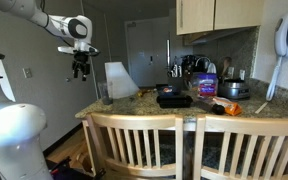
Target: Move the clear bottle to the right
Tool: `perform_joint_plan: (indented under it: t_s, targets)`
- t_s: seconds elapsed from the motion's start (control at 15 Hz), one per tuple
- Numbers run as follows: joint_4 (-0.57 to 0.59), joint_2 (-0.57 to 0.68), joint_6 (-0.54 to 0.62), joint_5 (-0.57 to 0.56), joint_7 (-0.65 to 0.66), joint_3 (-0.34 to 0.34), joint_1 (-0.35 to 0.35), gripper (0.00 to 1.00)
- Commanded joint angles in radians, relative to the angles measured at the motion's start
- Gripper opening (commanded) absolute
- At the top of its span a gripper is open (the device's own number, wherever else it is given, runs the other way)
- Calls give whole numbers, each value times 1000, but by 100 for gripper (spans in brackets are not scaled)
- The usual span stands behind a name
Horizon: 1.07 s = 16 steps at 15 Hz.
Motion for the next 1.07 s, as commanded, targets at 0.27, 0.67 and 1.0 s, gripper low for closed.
perform_joint_plan:
  t_s: [0.27, 0.67, 1.0]
  targets:
    - [18, 37, 230, 2, 156, -1, -55, 100]
    - [23, 42, 239, 1, 159, 3, -57, 100]
    - [23, 133, 435, -125, 344, 4, -123, 100]
